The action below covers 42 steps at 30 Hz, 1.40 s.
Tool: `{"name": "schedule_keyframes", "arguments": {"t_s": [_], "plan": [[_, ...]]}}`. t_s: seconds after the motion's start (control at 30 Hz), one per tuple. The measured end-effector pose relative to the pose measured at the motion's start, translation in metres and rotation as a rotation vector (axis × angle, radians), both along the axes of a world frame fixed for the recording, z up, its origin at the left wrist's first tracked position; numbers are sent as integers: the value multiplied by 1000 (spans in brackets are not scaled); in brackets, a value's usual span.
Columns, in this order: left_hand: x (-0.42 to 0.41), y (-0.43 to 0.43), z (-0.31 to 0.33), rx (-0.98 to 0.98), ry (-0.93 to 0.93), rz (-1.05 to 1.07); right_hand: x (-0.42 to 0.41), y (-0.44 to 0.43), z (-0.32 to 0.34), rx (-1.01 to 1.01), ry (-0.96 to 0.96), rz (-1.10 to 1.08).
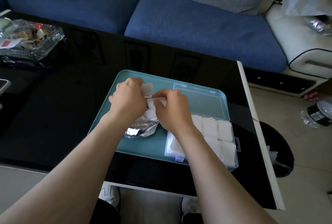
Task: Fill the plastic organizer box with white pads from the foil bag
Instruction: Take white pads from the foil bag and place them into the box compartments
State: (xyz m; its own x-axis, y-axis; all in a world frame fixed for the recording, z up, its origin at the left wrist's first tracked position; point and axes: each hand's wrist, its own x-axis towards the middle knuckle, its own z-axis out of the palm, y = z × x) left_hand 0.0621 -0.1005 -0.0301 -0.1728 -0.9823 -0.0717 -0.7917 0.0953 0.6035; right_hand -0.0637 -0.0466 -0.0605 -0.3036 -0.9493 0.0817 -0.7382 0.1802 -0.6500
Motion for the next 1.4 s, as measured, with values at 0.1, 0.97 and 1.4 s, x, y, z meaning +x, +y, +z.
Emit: {"name": "schedule_keyframes", "arguments": {"t_s": [0.1, 0.97, 1.4], "plan": [[-4, 0, 2, -50, 24, 17, -6, 1, 13, -139, -154, -69], [-61, 35, 16, 480, 946, -177, -70, 62, 65, -297, 12, -82], [-78, 39, 13, 655, 1026, -158, -86, 59, 60, -189, -255, -319]]}}
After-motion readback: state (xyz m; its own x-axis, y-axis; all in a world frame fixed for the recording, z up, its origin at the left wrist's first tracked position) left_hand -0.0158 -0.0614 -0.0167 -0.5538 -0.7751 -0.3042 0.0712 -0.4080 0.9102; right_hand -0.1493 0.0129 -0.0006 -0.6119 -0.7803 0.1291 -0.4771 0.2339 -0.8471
